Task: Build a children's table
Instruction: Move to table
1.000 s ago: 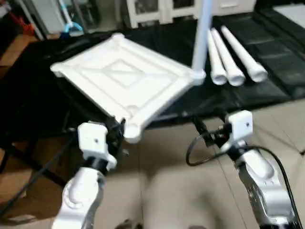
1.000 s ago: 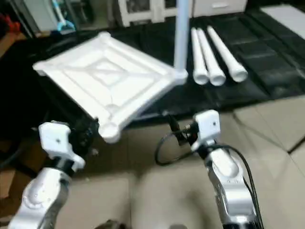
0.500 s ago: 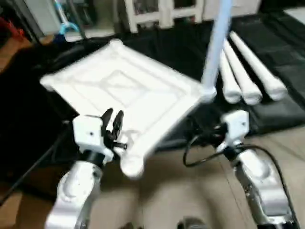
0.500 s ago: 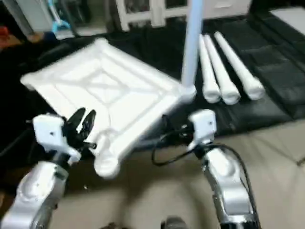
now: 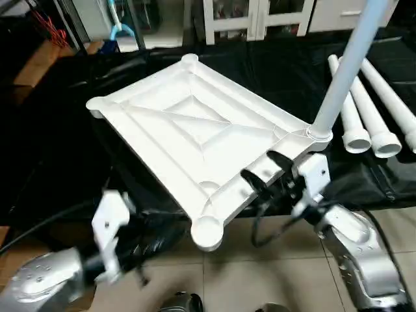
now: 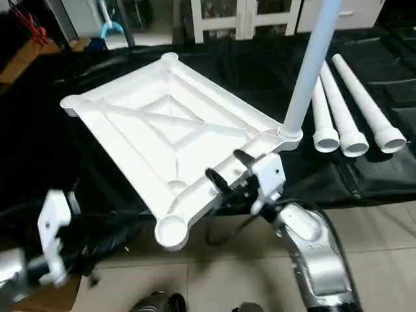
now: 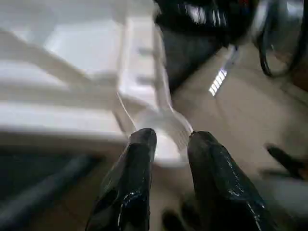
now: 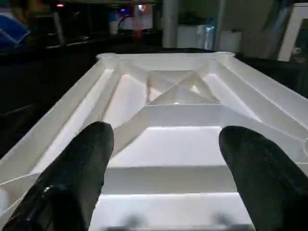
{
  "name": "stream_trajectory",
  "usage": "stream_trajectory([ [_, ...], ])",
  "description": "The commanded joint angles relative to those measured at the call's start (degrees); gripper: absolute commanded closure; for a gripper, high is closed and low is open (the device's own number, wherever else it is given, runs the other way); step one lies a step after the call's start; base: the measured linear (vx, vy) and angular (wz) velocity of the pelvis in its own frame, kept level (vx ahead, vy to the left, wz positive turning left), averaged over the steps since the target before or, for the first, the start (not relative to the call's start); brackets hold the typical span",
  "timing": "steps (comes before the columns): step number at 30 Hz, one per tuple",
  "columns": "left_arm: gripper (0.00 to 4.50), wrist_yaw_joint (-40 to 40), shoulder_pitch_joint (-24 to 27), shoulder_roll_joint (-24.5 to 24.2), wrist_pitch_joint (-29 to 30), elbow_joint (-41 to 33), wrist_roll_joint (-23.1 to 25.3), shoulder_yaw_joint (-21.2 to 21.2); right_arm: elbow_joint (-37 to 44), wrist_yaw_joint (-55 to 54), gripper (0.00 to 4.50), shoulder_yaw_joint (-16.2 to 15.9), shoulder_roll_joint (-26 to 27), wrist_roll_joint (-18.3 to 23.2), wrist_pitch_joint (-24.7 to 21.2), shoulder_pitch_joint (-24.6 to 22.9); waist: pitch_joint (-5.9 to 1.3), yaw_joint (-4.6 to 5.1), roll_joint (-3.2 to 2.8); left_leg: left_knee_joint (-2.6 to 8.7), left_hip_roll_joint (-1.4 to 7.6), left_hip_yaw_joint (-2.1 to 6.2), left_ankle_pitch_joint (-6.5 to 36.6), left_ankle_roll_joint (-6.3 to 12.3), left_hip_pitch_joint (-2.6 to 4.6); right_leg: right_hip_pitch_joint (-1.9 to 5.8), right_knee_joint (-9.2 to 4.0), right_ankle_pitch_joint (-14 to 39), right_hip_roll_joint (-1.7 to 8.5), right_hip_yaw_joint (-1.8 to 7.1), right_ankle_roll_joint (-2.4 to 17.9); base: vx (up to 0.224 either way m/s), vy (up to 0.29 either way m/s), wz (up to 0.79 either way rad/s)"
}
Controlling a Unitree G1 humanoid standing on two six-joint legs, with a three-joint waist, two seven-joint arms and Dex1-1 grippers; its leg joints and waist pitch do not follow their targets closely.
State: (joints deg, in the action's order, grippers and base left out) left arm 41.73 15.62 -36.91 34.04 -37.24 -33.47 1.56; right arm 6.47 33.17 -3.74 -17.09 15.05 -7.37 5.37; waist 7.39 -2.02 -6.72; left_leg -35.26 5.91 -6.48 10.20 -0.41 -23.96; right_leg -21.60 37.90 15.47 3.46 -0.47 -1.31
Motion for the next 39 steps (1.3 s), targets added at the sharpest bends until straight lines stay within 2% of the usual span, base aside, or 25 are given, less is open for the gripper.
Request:
stream_trajectory([
  [1,3.10,2.07,0.61,-2.75,2.54,-0.97,-0.70,-1.38,1.21,1.07,0.64,0.34,-0.61,0.96,-0.71,-0.09,-1.97,0.35,0.21,6.30,5.29,2.96,36.60,-5.95,2.57,-0.35,-6.78,29.70,4.83,2.59,8.08,-0.082,0.039,-0.06],
  [3,3.10,3.13,1.07,-4.54,3.51,-1.15,1.08,-4.67,1.39,1.59,0.64,0.33,-1.25,1.26,-0.84,-0.31,-2.19,0.34,0.14,6.57,5.30,3.15,36.35,-6.03,2.32,-0.17,-6.63,27.47,4.79,2.59,7.40,-0.034,0.019,-0.04],
  [4,3.10,3.27,0.98,-4.72,3.52,-0.57,3.44,-7.48,1.55,2.10,0.64,0.12,-1.68,1.36,-0.97,-0.56,-2.54,0.62,0.07,7.20,5.49,3.13,34.41,-5.85,1.93,0.46,-6.44,21.44,4.51,2.22,7.08,0.000,0.000,0.00],
  [5,3.10,3.14,0.88,-4.42,3.25,-0.17,4.04,-8.12,1.58,2.22,0.64,0.06,-1.76,1.35,-0.97,-0.62,-2.74,0.63,0.16,7.20,5.52,2.98,32.83,-5.51,1.90,0.52,-6.27,18.65,4.47,2.22,7.34,0.000,0.000,0.00],
  [6,3.10,2.19,0.03,-2.89,1.37,2.43,7.73,-12.01,1.83,3.15,0.64,-0.16,-2.18,1.51,-1.11,-0.93,-2.90,0.76,0.32,7.15,5.62,2.52,29.88,-4.55,1.85,0.57,-6.40,14.68,4.58,2.29,8.02,0.000,0.000,0.00],
  [8,3.10,2.16,-0.46,-2.19,0.48,3.75,8.85,-13.82,2.08,3.83,0.64,-0.16,-2.42,1.85,-1.21,-1.07,-2.80,0.66,0.51,6.92,5.56,1.91,28.90,-3.29,1.99,0.42,-7.00,17.03,5.00,2.42,8.14,0.000,0.000,0.00],
  [10,3.10,1.82,-2.29,0.11,-1.20,7.00,10.70,-16.78,2.80,5.81,0.64,-0.01,-3.27,3.01,-1.49,-1.25,-2.83,0.66,1.04,6.70,5.57,1.52,27.92,-2.34,1.97,0.49,-7.45,21.80,5.48,2.38,8.11,0.000,0.000,0.00],
  [12,3.10,0.65,-4.32,2.68,-3.06,10.11,12.14,-18.09,3.26,7.17,0.64,0.35,-3.95,4.20,-1.80,-1.24,-3.01,0.52,0.93,6.54,5.71,1.31,26.88,-1.87,2.14,0.18,-7.57,22.11,5.53,2.41,8.23,0.000,0.000,0.00],
  [14,3.10,-0.93,-6.57,5.15,-5.04,13.34,13.16,-18.91,4.08,9.78,0.64,0.39,-5.73,6.16,-2.85,-1.57,-3.12,0.47,1.00,6.62,5.80,1.23,26.58,-1.82,2.08,0.24,-7.53,21.18,5.38,2.26,8.52,0.000,0.000,0.00],
  [16,3.10,-3.19,-8.44,7.91,-7.27,16.80,15.23,-19.06,5.13,12.51,0.64,0.20,-7.60,8.26,-5.68,-2.28,-3.06,0.47,1.19,6.52,5.81,1.05,26.95,-1.44,2.36,0.23,-7.70,20.65,5.18,2.18,8.65,0.000,0.000,0.00],
  [18,3.10,-4.68,-10.28,9.77,-9.75,20.41,17.29,-19.12,7.69,19.49,0.64,-1.81,-13.06,10.22,-10.19,-4.70,-3.22,0.15,1.33,6.32,5.90,0.82,26.34,-0.92,2.54,0.25,-7.96,20.50,5.44,2.42,8.58,0.000,0.000,0.00],
  [20,3.10,-5.77,-11.02,10.20,-10.68,21.67,18.41,-19.03,7.87,21.16,0.64,-2.32,-14.82,9.59,-10.26,-5.54,-3.14,0.31,1.52,6.44,5.90,0.95,26.22,-0.47,1.91,0.70,-7.83,20.96,5.59,2.17,8.64,0.000,0.000,0.00],
  [23,3.10,-7.42,-12.77,11.23,-12.65,24.99,20.48,-18.92,7.55,23.65,0.64,-1.88,-18.05,9.27,-10.31,-7.10,-3.16,0.30,1.86,6.33,5.86,0.91,26.32,0.09,1.93,0.57,-8.13,23.04,5.82,2.01,8.35,0.000,0.000,0.00],
  [24,3.10,-6.89,-13.15,11.16,-13.18,26.12,21.25,-19.69,7.28,23.88,0.64,-0.94,-18.76,9.92,-10.49,-7.11,-3.16,0.23,1.66,6.11,5.89,0.94,26.66,0.04,2.29,0.22,-8.40,24.78,6.13,2.00,8.35,0.000,0.000,0.00],
  [25,3.10,-6.59,-13.22,11.18,-13.37,26.55,21.55,-20.12,7.11,23.75,0.64,-0.58,-18.99,9.93,-10.37,-7.04,-2.94,0.47,1.71,6.36,5.90,1.25,27.65,-0.21,1.92,0.47,-8.32,25.96,6.11,1.74,8.07,0.000,0.000,0.00],
  [26,3.10,-6.17,-13.21,11.25,-13.49,26.86,21.65,-20.52,6.96,23.59,0.64,-0.32,-19.12,9.92,-10.26,-6.97,-2.95,0.53,1.54,6.53,5.91,1.32,28.28,-0.54,1.85,0.52,-8.26,26.27,6.00,1.58,7.84,0.000,0.000,0.00],
  [29,3.10,-5.26,-13.12,11.52,-13.83,27.20,21.81,-21.37,6.97,23.67,0.64,-0.14,-19.34,10.20,-10.54,-6.88,-2.87,0.70,1.35,7.08,5.97,1.56,33.01,-2.37,2.27,0.21,-8.33,26.23,5.78,1.29,7.18,0.000,0.000,0.00],
  [32,3.10,-6.21,-14.30,13.03,-16.01,29.72,23.35,-21.83,6.77,23.58,0.64,-0.07,-19.26,10.00,-10.42,-6.69,-2.54,0.68,1.39,7.24,5.95,1.59,37.97,-4.05,2.99,-0.55,-8.90,28.18,5.74,1.22,6.28,0.000,0.000,0.00],
  [33,3.10,-6.98,-15.12,13.79,-16.75,30.77,23.71,-21.62,6.61,23.51,0.64,-0.09,-19.12,9.86,-10.22,-6.65,-2.21,0.81,1.33,7.29,5.78,1.60,41.06,-4.96,3.48,-0.83,-9.32,30.26,5.49,0.78,5.31,-0.065,0.031,-0.08],
  [34,3.10,-7.04,-15.17,13.85,-16.81,30.85,23.74,-21.60,6.59,23.51,0.64,-0.09,-19.11,9.85,-10.21,-6.65,-1.76,1.08,1.22,8.04,5.66,1.62,45.34,-5.89,3.59,-0.63,-9.37,32.44,4.68,-0.29,3.96,-0.065,0.031,-0.08],
  [35,3.10,-7.04,-15.17,13.85,-16.81,30.85,23.74,-21.60,6.59,23.51,0.64,-0.09,-19.11,9.85,-10.21,-6.65,-1.76,1.08,1.22,8.04,5.66,1.62,45.34,-5.89,3.59,-0.63,-9.37,32.44,4.68,-0.29,3.96,-0.063,0.031,-0.12],
  [36,3.10,-7.84,-17.39,15.79,-17.94,32.75,23.49,-20.88,6.18,23.47,0.64,-0.28,-18.88,9.67,-9.92,-6.47,-1.52,0.86,0.68,12.02,6.30,0.60,52.11,-7.24,1.74,1.36,-6.16,28.40,2.12,-2.29,3.47,-0.099,0.018,-0.02],
  [37,3.10,-7.98,-18.26,16.62,-18.29,33.37,23.20,-20.57,6.05,23.47,0.64,-0.36,-18.81,9.64,-9.82,-6.43,-2.52,-2.21,-0.38,16.21,6.69,-2.22,53.31,-8.22,-1.53,4.86,3.19,16.30,0.60,-2.94,5.26,-0.099,0.018,-0.02],
  [38,3.10,-7.58,-19.43,17.53,-18.57,34.07,22.63,-20.44,5.89,23.55,0.64,-0.47,-18.80,9.63,-9.76,-6.35,-2.78,-3.32,1.12,16.94,6.51,-3.95,49.38,-7.55,-2.14,5.17,4.19,14.71,0.28,-1.97,4.76,-0.133,-0.043,0.22],
  [39,3.10,-7.14,-21.53,18.93,-18.82,35.33,21.92,-20.30,5.70,23.62,0.64,-0.55,-18.78,9.64,-9.74,-6.19,-3.68,-2.37,5.24,5.89,3.83,-4.47,27.75,-6.60,5.72,-2.08,-5.50,37.75,4.66,2.67,2.04,-0.059,-0.046,0.17],
])
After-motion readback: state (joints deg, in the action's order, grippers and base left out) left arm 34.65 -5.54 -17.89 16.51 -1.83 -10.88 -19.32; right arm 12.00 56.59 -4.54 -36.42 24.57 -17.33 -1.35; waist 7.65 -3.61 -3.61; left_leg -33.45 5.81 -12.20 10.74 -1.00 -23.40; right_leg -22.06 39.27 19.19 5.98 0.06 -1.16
